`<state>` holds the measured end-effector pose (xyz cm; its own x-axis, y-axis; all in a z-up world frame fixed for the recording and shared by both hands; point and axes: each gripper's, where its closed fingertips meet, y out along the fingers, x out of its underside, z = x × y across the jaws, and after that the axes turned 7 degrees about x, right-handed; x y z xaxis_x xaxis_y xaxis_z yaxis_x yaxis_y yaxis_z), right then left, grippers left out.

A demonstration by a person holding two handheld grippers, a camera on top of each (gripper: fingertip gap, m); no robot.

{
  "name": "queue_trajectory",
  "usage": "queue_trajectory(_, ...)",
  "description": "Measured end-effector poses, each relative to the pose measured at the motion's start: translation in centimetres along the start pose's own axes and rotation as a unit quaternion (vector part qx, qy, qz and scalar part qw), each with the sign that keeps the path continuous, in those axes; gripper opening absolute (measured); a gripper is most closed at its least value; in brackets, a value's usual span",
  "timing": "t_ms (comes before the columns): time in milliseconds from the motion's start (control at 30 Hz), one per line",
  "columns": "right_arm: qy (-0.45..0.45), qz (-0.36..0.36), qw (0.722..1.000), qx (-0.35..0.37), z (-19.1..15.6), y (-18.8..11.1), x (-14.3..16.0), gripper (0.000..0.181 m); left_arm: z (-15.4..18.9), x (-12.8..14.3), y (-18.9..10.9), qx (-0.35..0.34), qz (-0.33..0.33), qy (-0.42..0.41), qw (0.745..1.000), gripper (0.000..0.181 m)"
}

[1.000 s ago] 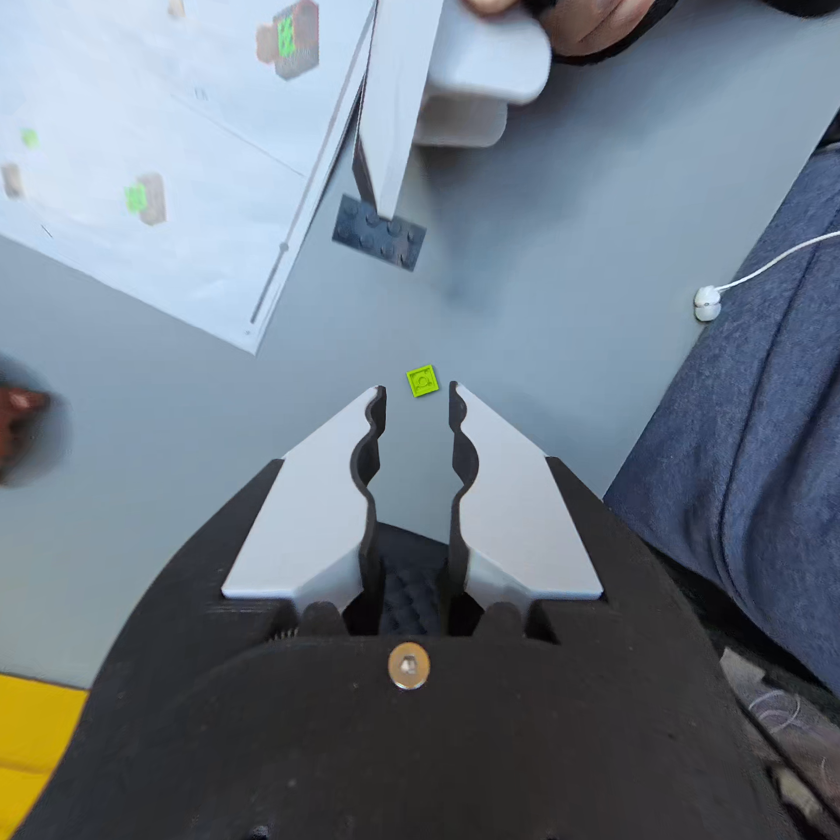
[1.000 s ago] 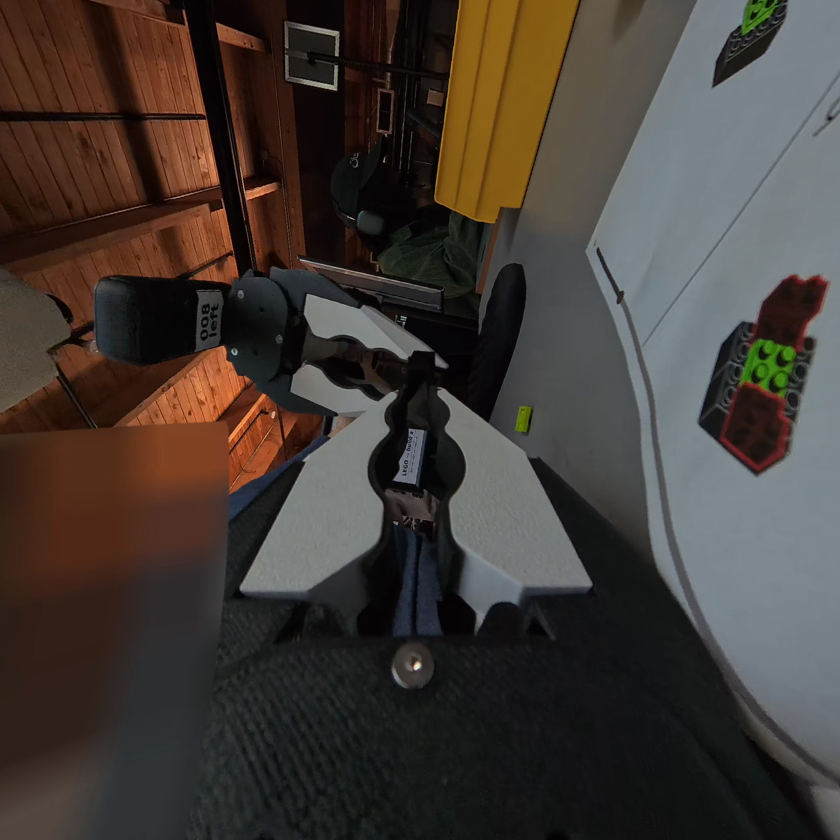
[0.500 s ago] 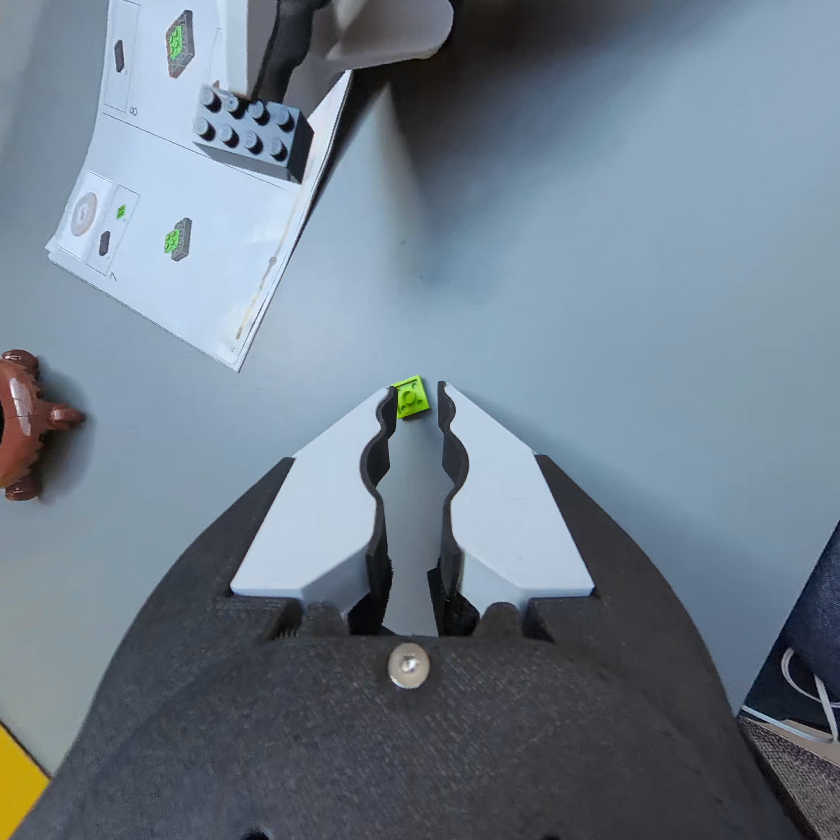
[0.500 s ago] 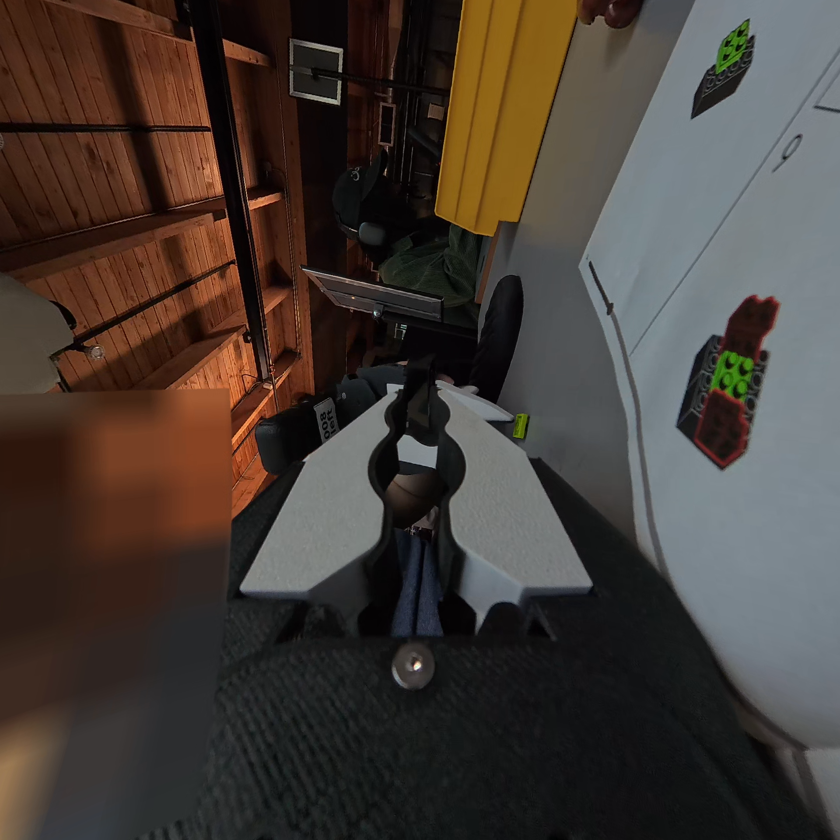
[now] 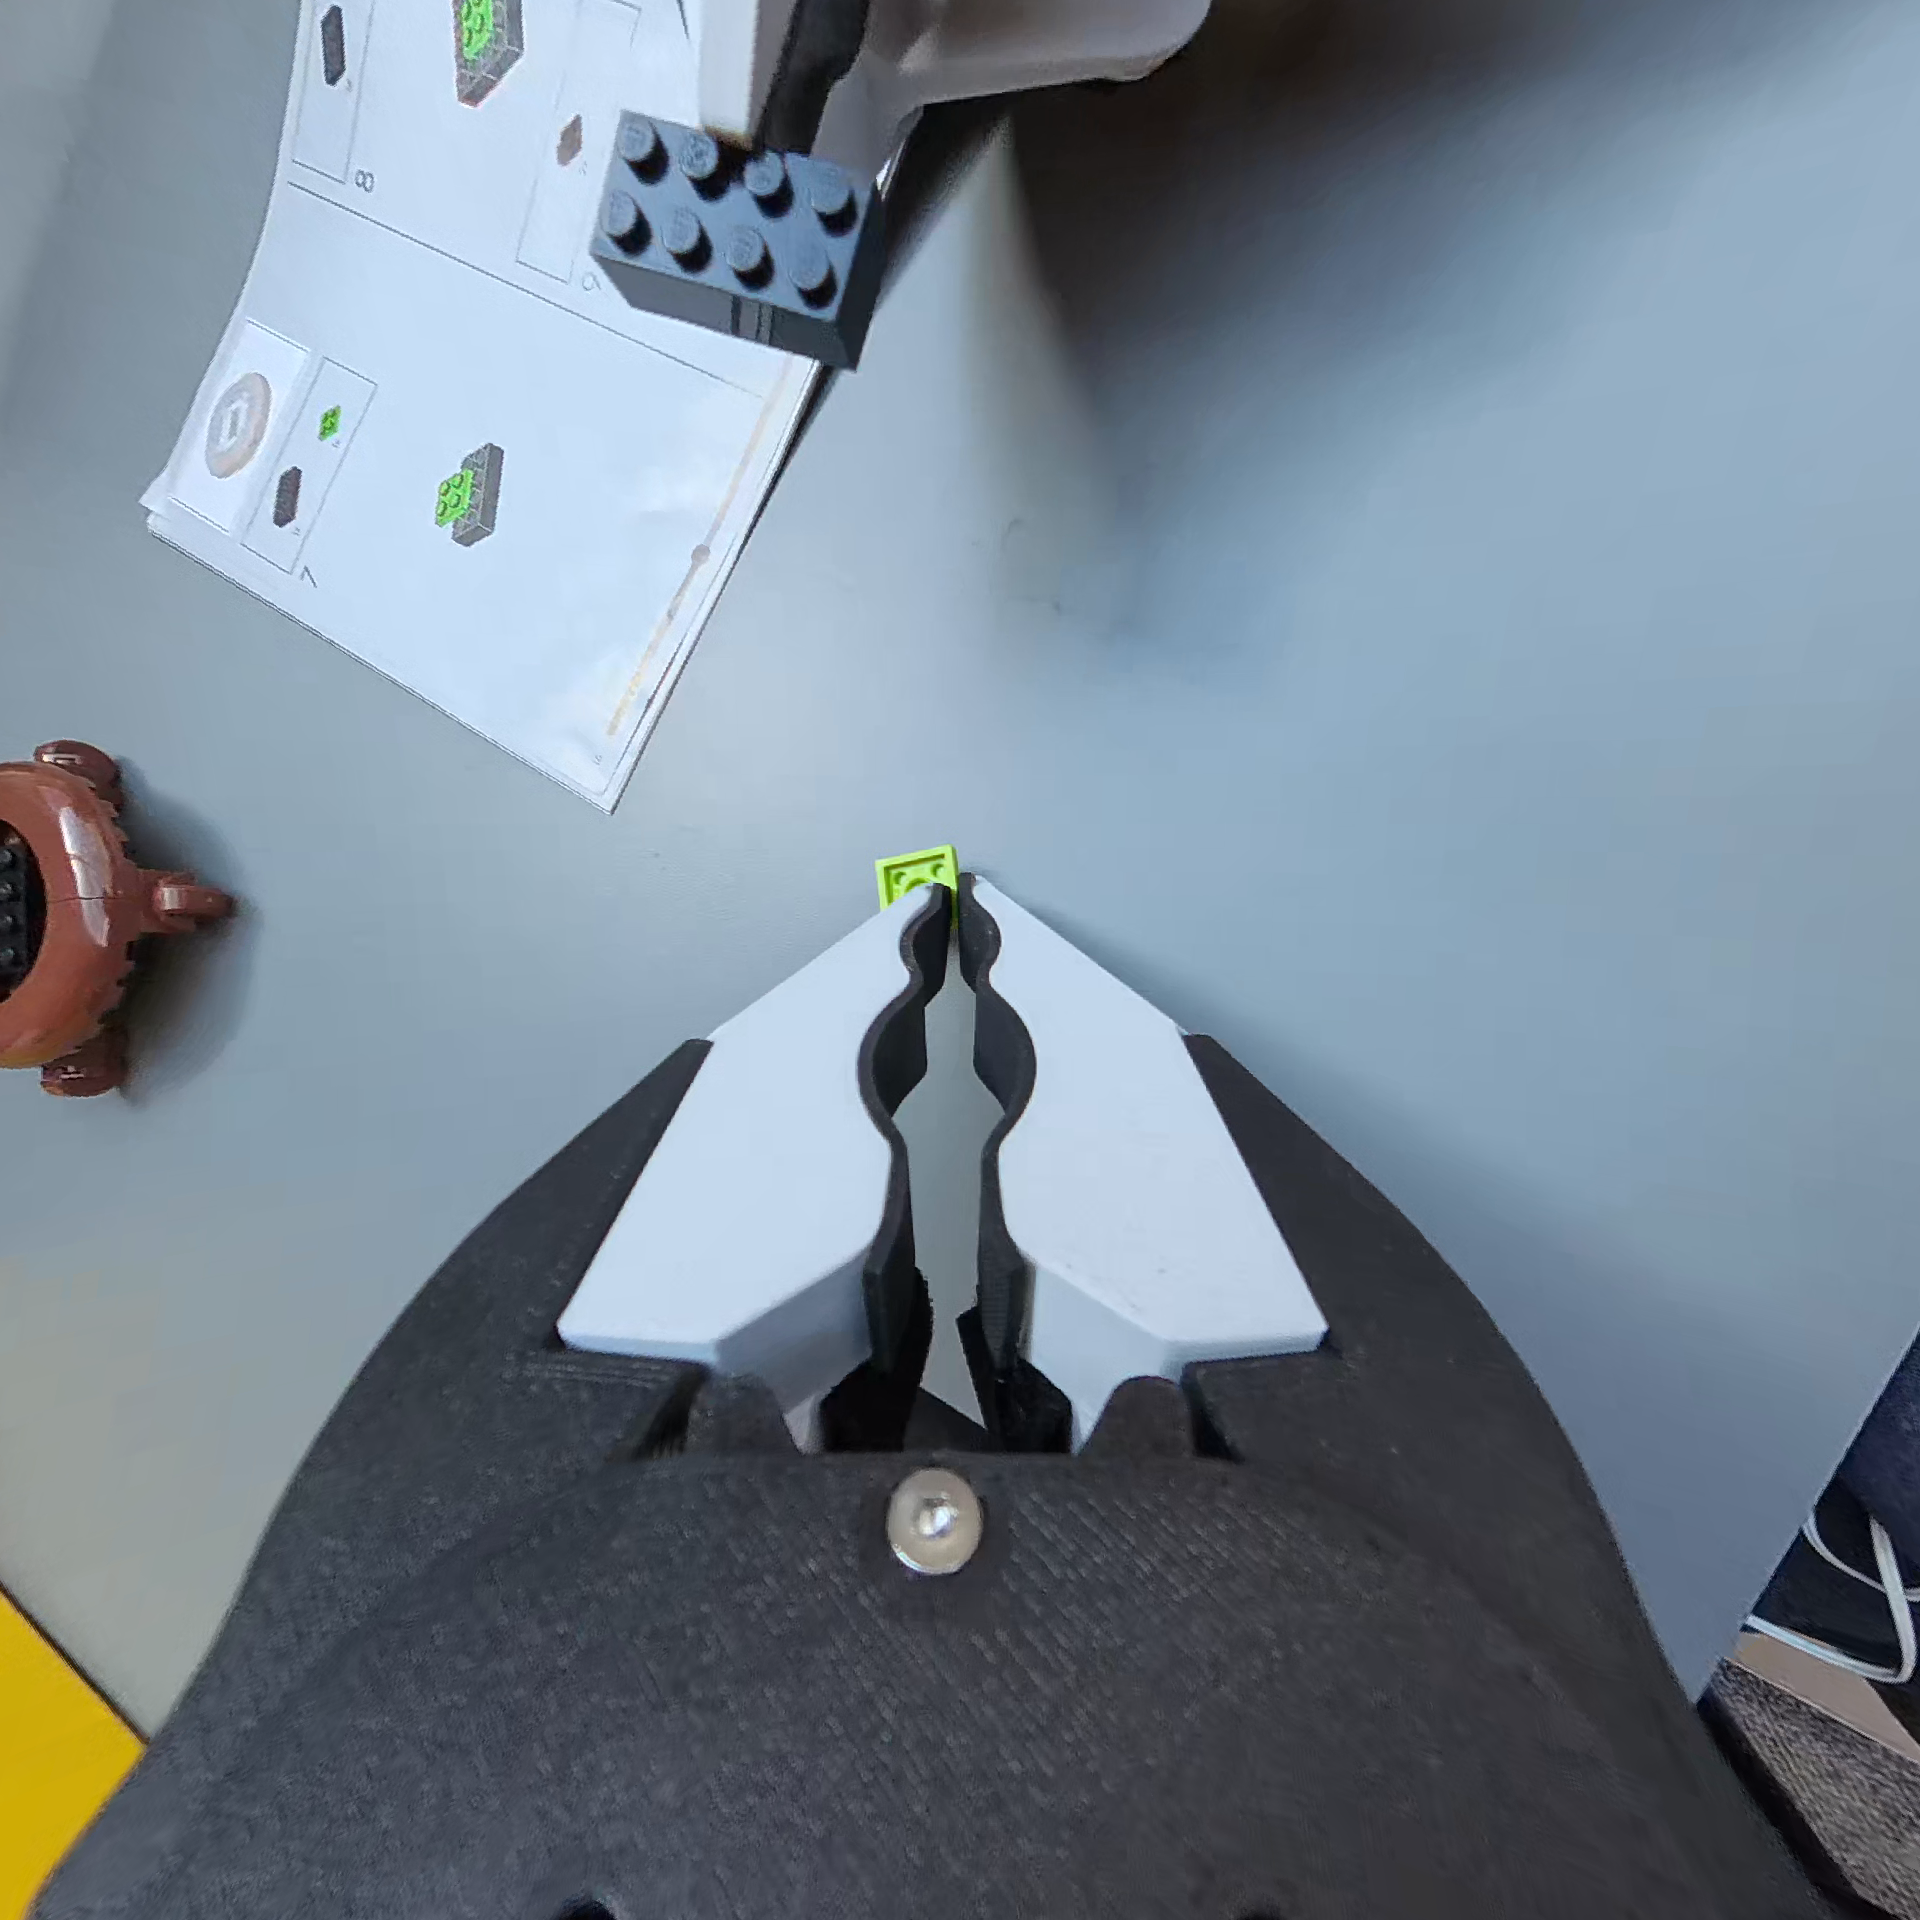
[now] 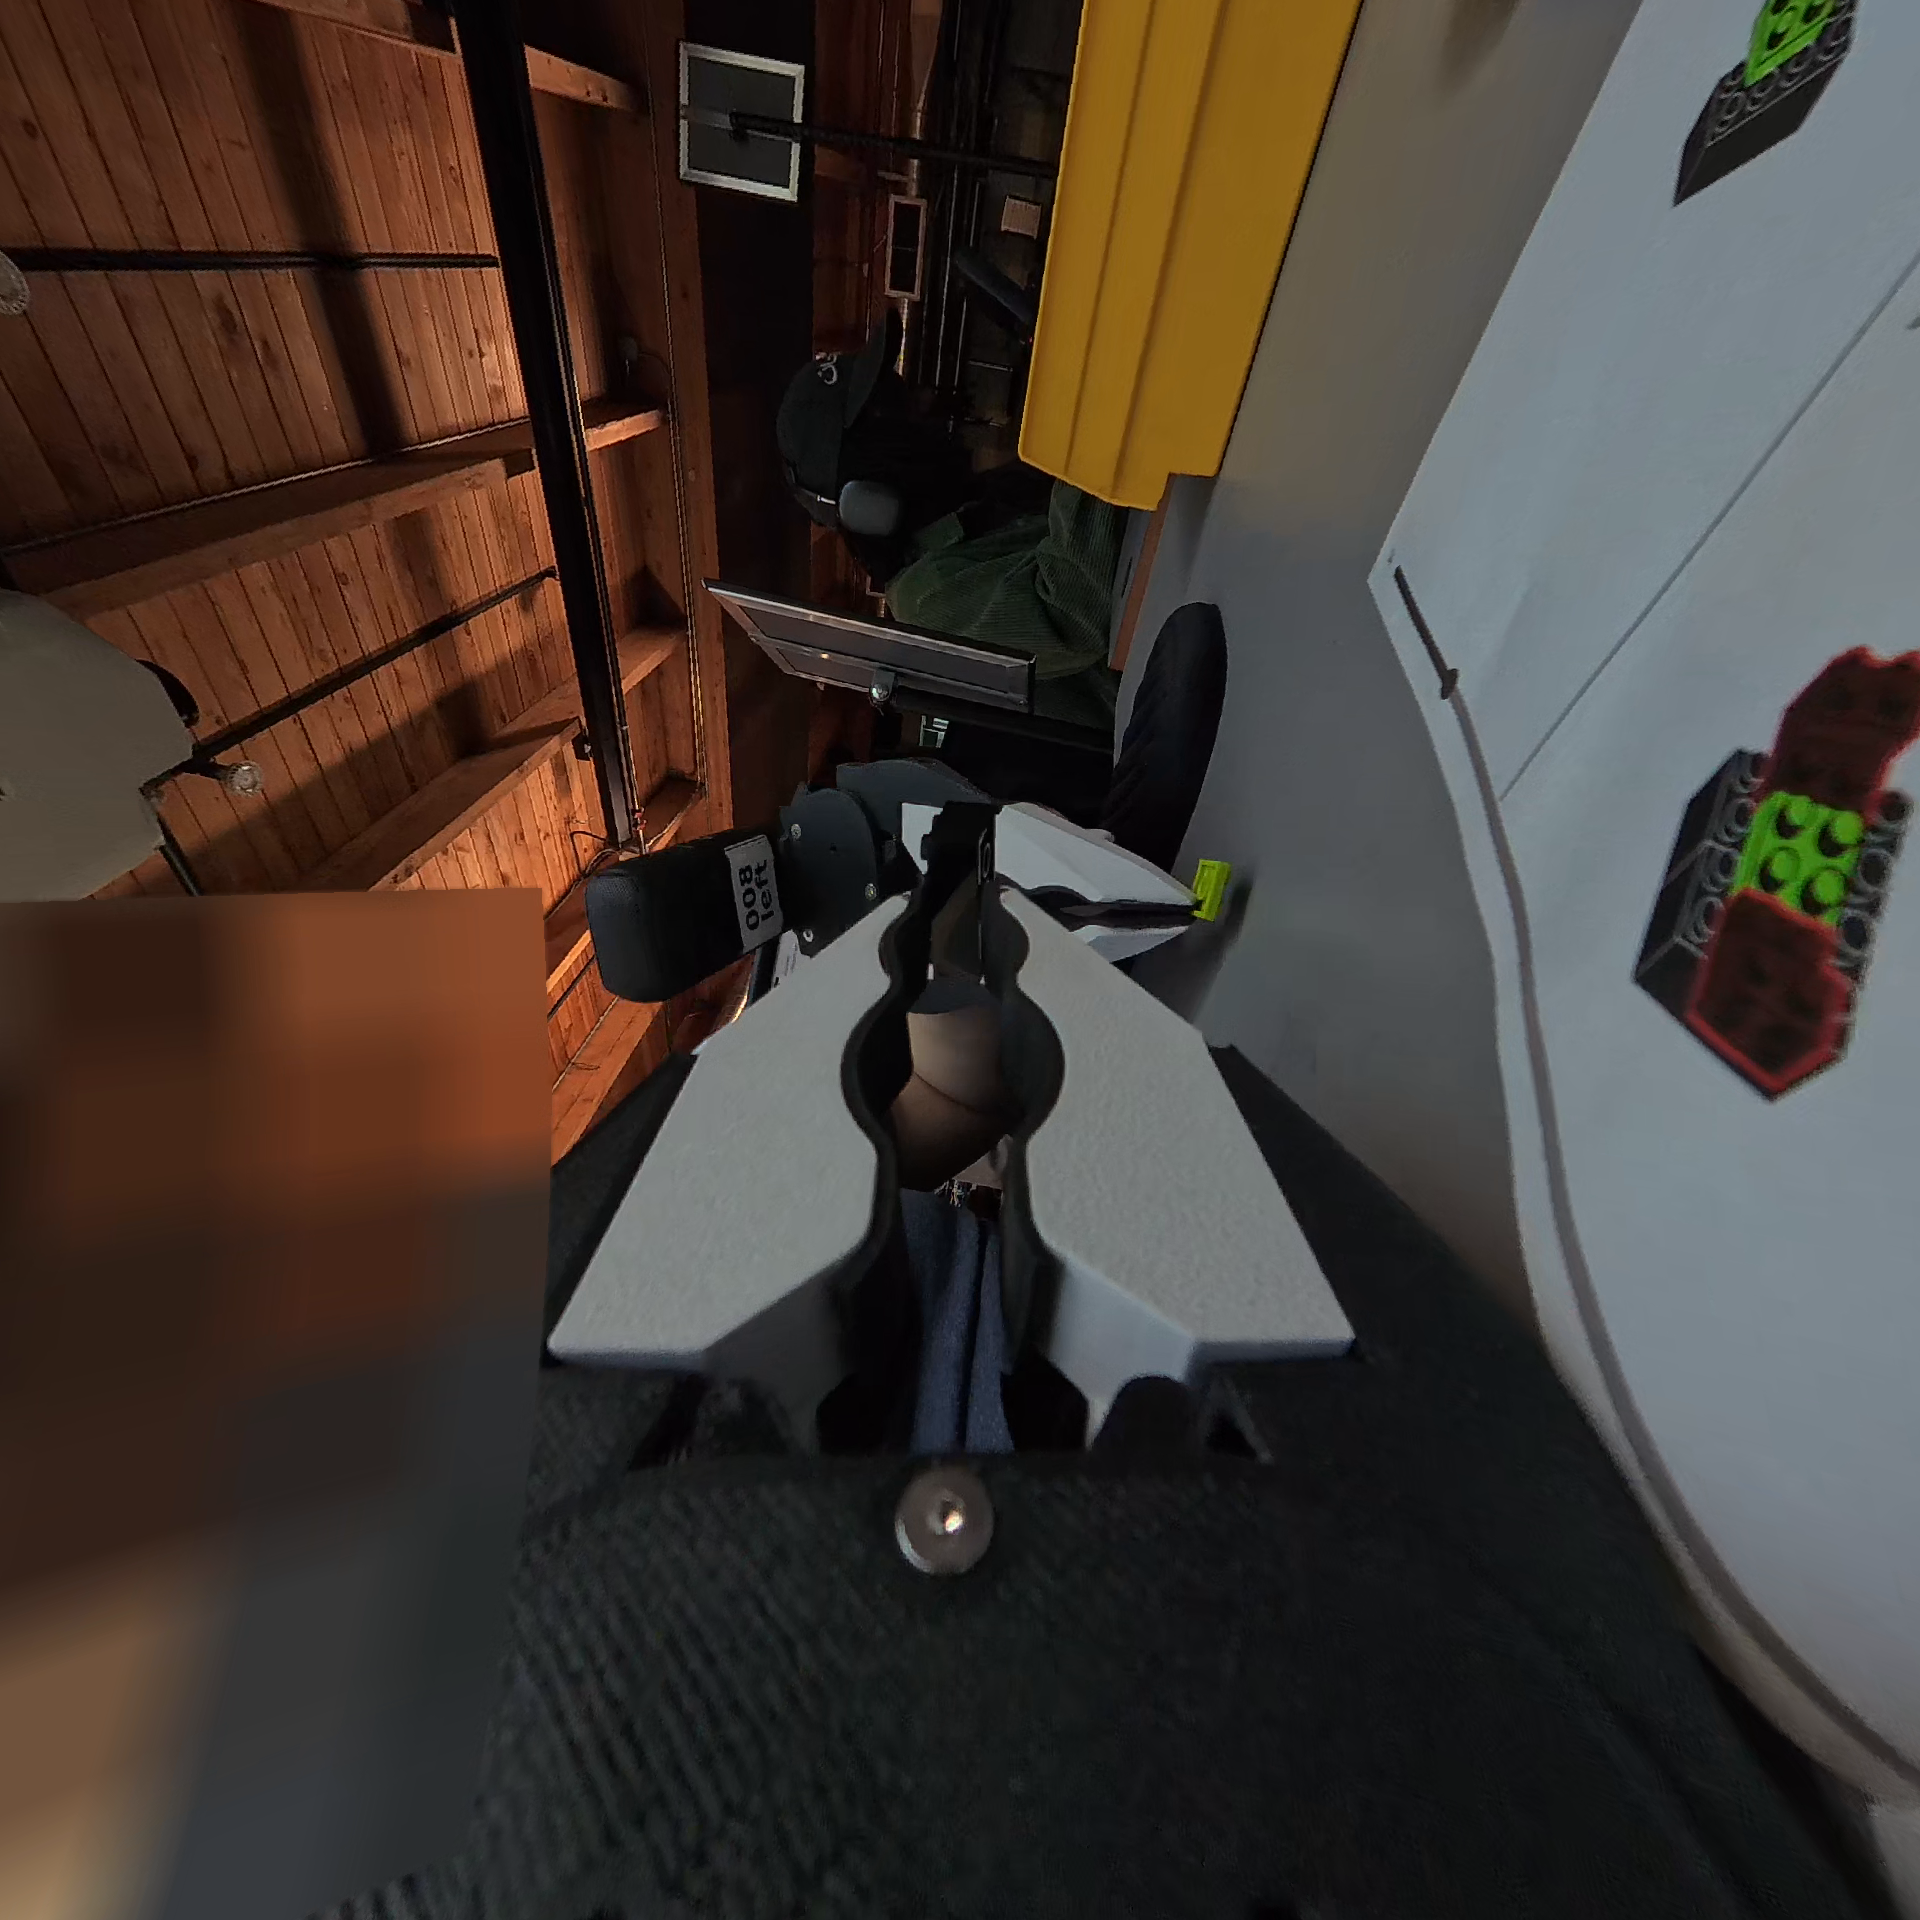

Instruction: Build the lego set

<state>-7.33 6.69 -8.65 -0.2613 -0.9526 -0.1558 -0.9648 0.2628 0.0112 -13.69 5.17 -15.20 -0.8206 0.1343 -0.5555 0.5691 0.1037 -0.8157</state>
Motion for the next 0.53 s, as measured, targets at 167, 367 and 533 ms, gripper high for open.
queue_trajectory(167,-0.001,-0.003,1.0,-0.001,-0.1,0.1,0.1,0.008,-0.8,0.0,-0.5,-0.011,0.001,-0.002,1.0,0.0)
queue_trajectory(367,-0.023,-0.013,0.999,0.02,0.3,0.5,0.6,0.008,-0.4,-6.0,-4.5,0.093,0.18,-0.157,0.967,0.0)
queue_trajectory(533,-0.089,-0.032,0.995,-0.019,-2.1,1.3,1.6,0.008,0.6,-10.2,-8.2,0.321,0.312,-0.337,0.828,0.0)
